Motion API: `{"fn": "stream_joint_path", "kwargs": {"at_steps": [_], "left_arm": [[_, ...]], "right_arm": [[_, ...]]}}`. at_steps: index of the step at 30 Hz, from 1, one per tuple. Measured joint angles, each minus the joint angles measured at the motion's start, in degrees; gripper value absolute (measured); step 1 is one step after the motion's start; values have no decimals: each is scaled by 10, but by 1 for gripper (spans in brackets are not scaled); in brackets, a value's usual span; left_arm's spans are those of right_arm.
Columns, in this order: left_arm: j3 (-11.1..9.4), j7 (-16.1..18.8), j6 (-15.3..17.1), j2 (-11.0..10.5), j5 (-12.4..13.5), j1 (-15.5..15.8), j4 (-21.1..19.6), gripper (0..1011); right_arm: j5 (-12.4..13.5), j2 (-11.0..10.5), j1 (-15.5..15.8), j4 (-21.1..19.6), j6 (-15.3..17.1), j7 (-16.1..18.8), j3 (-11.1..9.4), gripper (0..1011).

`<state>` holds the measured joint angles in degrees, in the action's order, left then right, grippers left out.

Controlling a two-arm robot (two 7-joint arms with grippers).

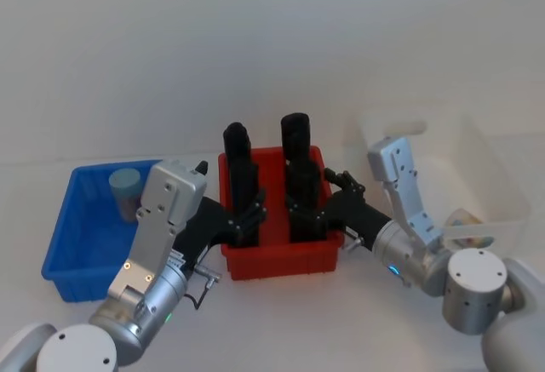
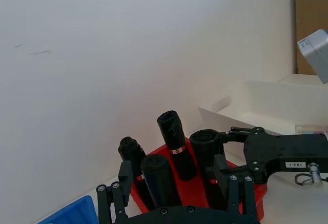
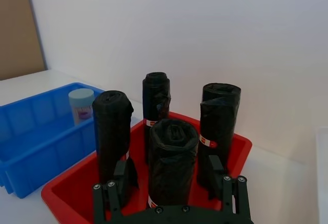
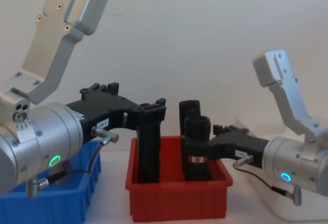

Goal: Pick the cotton swabs from the blue box and place them into the white box.

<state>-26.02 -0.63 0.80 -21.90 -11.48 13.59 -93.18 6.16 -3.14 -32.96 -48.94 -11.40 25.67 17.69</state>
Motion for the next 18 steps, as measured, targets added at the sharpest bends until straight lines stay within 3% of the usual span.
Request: {"fn": "stream_joint_path", "kwargs": {"at_steps": [9, 18], "left_arm": [[0, 0, 0, 0, 0, 0, 0, 1004], [0, 0, 0, 0, 0, 0, 0, 1004]], "right_arm": [[-5, 24, -61, 112, -42, 20, 5, 801], [-6, 35, -93, 172, -69, 22, 5, 533]]}}
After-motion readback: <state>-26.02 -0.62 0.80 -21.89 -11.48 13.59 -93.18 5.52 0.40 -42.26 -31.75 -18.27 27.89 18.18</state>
